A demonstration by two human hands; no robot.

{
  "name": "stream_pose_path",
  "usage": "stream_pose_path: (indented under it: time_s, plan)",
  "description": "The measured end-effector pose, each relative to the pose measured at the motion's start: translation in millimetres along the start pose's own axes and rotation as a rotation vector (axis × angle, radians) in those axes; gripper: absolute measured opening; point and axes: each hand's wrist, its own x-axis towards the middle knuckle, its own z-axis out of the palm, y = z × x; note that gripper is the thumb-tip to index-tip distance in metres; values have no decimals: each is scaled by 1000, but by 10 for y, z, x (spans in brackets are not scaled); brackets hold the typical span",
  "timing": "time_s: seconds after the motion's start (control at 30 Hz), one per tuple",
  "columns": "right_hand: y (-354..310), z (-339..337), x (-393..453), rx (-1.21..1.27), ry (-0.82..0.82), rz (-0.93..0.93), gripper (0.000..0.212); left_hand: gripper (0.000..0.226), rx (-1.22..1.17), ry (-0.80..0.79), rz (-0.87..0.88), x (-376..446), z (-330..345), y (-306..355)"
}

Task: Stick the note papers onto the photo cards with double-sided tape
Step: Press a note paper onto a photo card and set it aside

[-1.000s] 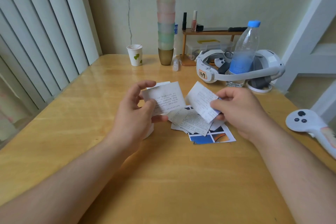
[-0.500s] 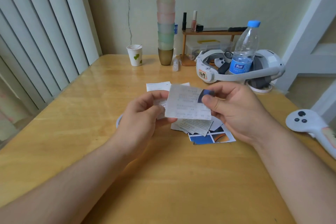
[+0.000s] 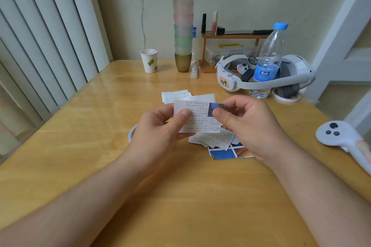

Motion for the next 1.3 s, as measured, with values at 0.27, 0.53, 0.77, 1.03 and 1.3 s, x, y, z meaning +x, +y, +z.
stream_pose_path:
  time_s: [0.27,0.53,0.77,1.03,1.3]
  plan:
    - [38,33,-6,33,-73,106,8,22,3,-42,-40,1,-24,-6]
    - [34,27,8,61,-26,158,6,27,35,-41,37,18,-71,-67]
    - [36,34,9,63,14,160,6,46,95,-27,59,29,-66,-101]
    - [-5,37,-15,37,29,130,9,31,128,-6,69,27,-74,-114]
    - [-25,53,-22,10,68,106,13,30,140,11,77,31,-68,-104]
